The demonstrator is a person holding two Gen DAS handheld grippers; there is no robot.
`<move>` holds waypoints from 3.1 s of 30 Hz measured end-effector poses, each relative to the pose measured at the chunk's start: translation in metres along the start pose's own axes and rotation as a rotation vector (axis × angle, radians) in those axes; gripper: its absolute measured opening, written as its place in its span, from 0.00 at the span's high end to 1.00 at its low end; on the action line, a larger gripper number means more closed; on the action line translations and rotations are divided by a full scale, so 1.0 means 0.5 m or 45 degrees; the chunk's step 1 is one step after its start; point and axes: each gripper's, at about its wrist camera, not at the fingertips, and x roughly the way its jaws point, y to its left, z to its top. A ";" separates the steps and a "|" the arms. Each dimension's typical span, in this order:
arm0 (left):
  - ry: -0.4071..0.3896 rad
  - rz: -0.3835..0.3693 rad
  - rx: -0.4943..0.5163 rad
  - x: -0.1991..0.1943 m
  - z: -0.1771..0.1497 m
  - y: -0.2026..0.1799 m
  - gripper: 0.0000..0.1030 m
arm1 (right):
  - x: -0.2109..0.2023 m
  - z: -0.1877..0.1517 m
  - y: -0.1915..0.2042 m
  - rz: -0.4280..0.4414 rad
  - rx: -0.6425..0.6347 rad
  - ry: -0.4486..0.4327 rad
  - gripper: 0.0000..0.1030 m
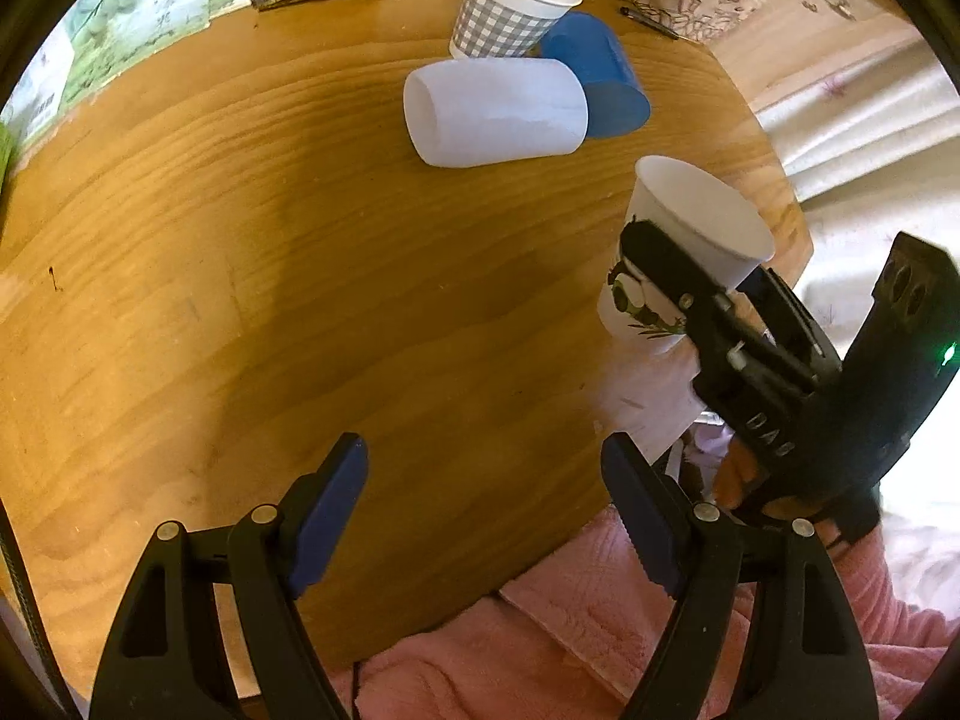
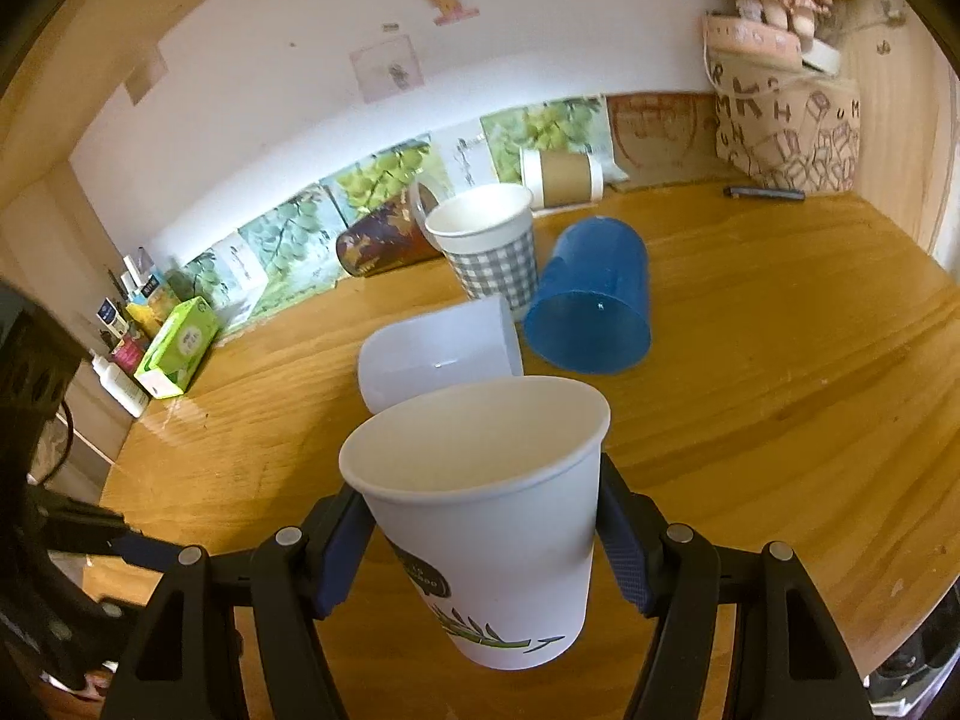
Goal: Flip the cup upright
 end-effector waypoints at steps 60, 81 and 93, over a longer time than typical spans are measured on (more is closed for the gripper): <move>-0.330 0.108 -0.409 0.010 -0.161 -0.143 0.20 | -0.069 -0.160 0.000 0.145 -0.679 0.429 0.17; -0.596 0.310 -0.437 -0.035 -0.290 -0.338 0.20 | -0.314 -0.170 -0.137 0.015 -0.445 0.399 0.14; -0.835 0.493 -0.307 -0.156 -0.311 -0.424 0.20 | -0.472 -0.086 -0.125 -0.001 -0.227 0.217 0.14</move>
